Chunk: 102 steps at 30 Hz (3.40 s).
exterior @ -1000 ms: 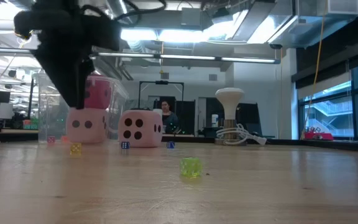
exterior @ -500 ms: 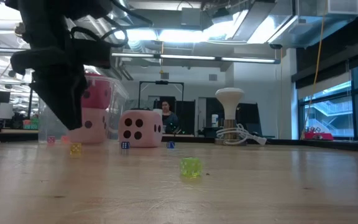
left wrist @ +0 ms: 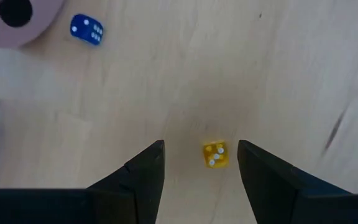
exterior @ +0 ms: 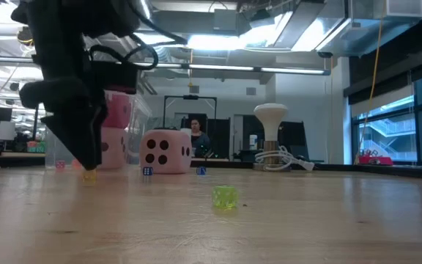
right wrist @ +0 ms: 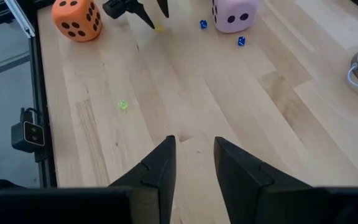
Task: Pick & Place Dice
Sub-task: Put the small yellow dice into the transparent bin
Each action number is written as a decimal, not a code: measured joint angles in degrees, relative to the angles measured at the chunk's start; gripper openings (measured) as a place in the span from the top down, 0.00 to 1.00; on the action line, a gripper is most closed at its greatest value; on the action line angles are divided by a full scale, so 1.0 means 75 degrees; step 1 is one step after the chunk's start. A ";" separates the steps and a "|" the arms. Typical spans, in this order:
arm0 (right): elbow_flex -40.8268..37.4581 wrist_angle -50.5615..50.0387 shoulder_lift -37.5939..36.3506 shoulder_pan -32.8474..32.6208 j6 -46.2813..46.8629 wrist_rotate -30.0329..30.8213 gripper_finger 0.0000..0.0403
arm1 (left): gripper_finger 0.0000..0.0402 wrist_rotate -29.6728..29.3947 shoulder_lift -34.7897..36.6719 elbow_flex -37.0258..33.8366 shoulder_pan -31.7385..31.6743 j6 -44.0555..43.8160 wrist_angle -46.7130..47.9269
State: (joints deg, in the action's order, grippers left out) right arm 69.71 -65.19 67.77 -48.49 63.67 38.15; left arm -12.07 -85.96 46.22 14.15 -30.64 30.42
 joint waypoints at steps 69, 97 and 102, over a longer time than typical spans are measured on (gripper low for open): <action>0.0000 0.0000 -0.0003 0.0000 -0.0357 -0.0003 0.73 | 0.98 0.2011 -0.0417 0.1254 -0.0596 0.0490 -0.0512; 0.0000 0.0002 -0.0003 0.0006 -0.0137 0.0226 0.73 | 0.98 -0.2017 0.3598 0.3800 -0.3210 0.0452 0.2869; 0.0000 0.0003 -0.0003 0.0009 0.0582 0.1210 0.73 | 0.98 -0.1813 0.3967 0.3800 -0.4326 0.0158 0.4020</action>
State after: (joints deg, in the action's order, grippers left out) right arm 69.71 -65.17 67.75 -48.42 68.04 47.23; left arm -25.67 -56.21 74.72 -18.29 -29.46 60.57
